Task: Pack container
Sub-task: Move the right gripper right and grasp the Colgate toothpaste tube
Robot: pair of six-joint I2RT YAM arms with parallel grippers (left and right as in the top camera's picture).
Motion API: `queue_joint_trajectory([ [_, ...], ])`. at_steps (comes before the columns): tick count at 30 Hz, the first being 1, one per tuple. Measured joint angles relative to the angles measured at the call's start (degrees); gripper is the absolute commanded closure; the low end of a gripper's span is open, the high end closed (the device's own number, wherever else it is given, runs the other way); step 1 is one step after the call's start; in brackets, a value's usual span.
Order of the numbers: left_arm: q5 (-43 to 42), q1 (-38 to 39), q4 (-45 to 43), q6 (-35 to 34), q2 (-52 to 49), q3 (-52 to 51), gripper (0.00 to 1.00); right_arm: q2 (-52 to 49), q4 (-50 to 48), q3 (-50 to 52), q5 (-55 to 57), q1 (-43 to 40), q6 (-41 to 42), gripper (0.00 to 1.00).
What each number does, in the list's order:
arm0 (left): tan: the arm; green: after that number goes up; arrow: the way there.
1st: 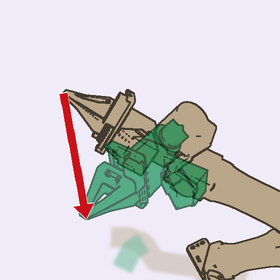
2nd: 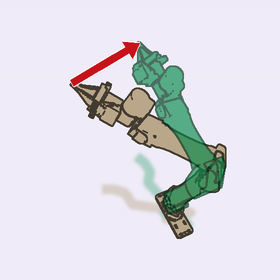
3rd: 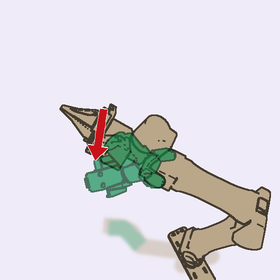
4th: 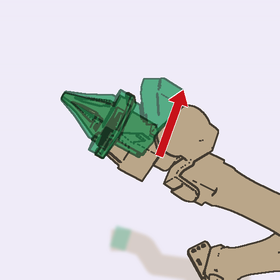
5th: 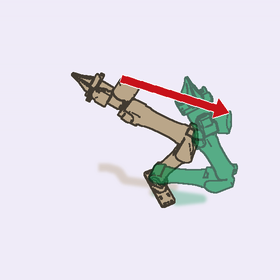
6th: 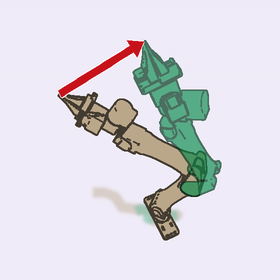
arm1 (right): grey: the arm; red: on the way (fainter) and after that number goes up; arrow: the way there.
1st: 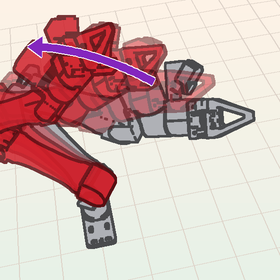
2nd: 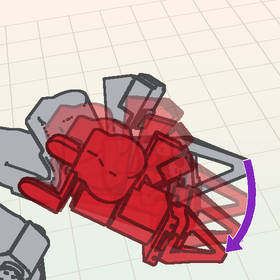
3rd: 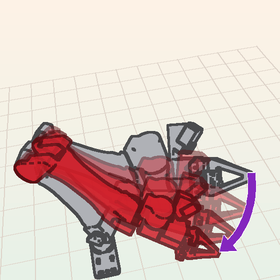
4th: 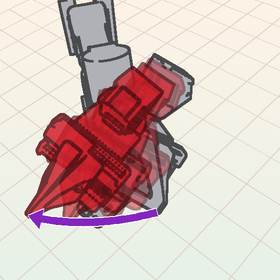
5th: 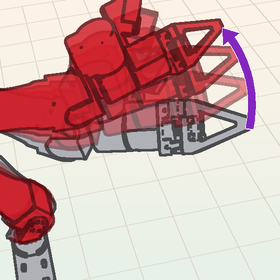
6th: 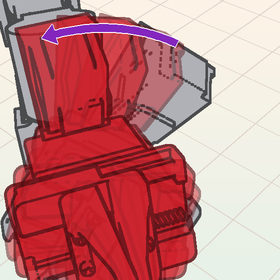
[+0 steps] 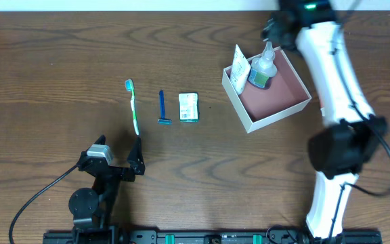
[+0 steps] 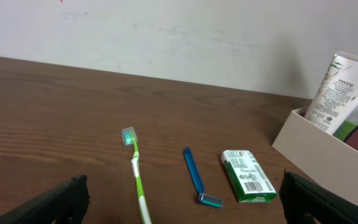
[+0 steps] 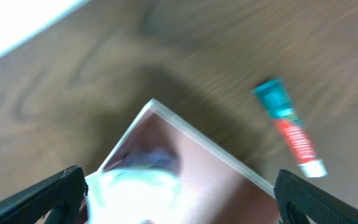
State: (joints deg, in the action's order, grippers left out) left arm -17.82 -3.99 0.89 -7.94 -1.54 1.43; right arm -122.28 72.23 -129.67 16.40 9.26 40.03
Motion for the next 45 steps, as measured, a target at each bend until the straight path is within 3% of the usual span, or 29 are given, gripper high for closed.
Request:
queue_joint_trajectory([
  [7, 0.0, 0.0, 0.0, 0.0, 0.0, 0.0, 0.02, 11.3, 7.8, -2.5, -0.1, -14.7, -1.0, 0.01],
  [13, 0.0, 0.0, 0.0, 0.0, 0.0, 0.0, 0.02, 10.4, 12.9, -1.7, -3.0, -21.8, -9.2, 0.01],
  [22, 0.0, 0.0, 0.0, 0.0, 0.0, 0.0, 0.02, 1.2, 8.7, 3.9, -8.2, -22.5, -23.3, 0.03],
  [27, 0.0, 0.0, 0.0, 0.0, 0.0, 0.0, 0.02, -1.7, 7.5, 6.1, -12.5, -22.4, -31.1, 0.09],
  [41, 0.0, 0.0, 0.0, 0.0, 0.0, 0.0, 0.02, -5.5, 3.0, 12.4, -14.6, -21.9, -36.5, 0.12],
  [45, 0.0, 0.0, 0.0, 0.0, 0.0, 0.0, 0.02, -5.9, 0.0, 15.5, -14.6, -21.9, -38.6, 0.08],
])
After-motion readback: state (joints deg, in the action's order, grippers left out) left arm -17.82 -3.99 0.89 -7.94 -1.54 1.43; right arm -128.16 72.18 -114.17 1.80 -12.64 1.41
